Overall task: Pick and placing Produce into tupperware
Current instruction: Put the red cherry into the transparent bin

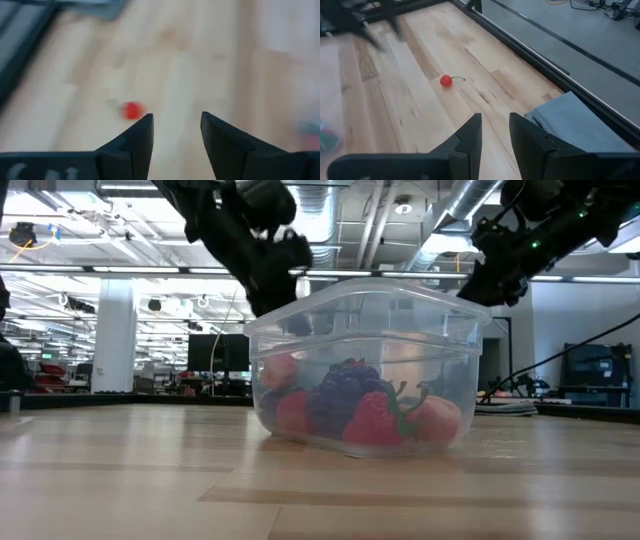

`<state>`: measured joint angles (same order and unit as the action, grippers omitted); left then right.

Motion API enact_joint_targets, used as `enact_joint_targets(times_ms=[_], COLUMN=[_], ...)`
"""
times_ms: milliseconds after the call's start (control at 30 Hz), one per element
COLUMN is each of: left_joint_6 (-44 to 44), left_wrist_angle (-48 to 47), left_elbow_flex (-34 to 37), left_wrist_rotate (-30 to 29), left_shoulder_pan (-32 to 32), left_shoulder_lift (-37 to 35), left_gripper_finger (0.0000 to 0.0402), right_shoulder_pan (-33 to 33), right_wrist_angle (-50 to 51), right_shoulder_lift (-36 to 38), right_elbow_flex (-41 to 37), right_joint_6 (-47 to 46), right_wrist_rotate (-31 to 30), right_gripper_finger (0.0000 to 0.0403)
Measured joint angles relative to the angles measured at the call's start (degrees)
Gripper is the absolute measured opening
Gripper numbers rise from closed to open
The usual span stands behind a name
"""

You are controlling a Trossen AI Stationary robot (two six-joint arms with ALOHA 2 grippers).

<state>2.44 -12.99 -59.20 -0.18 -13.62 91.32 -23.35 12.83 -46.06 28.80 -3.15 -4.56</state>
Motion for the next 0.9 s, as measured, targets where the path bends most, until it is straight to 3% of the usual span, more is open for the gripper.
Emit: enact_joint_targets(times_ms=[133,433,667,900], left_joint_6=[-2.7,-18.4,-27.7,-30.7], left_wrist_angle=[-0.2,2.4,3.9,3.6], left_elbow_flex=[0.0,0.0,-0.7,-2.2], left_wrist_rotate=[-1.7,0.7,0.8,0.7], left_shoulder_pan=[-3.4,-6.4,-7.1,-8.9], left_shoulder_lift=[3.0,10.1,11.1,11.1], left_gripper_finger=[0.0153,0.0153,0.0153,0.0153], right_shoulder_pan=[0.0,0.0,-0.1,-0.4], right_wrist_angle=[-0.2,-1.9,-2.4,-2.8], right_shoulder_lift=[0.0,0.0,-0.1,-0.2], right_elbow_flex=[0.0,0.0,0.0,0.0], right_joint_6=[-0.9,-1.4,-1.4,-1.1], right_wrist_rotate=[0.0,0.0,-0.4,-0.5], right_gripper_finger=[0.0122,0.0122,0.0122,0.0122])
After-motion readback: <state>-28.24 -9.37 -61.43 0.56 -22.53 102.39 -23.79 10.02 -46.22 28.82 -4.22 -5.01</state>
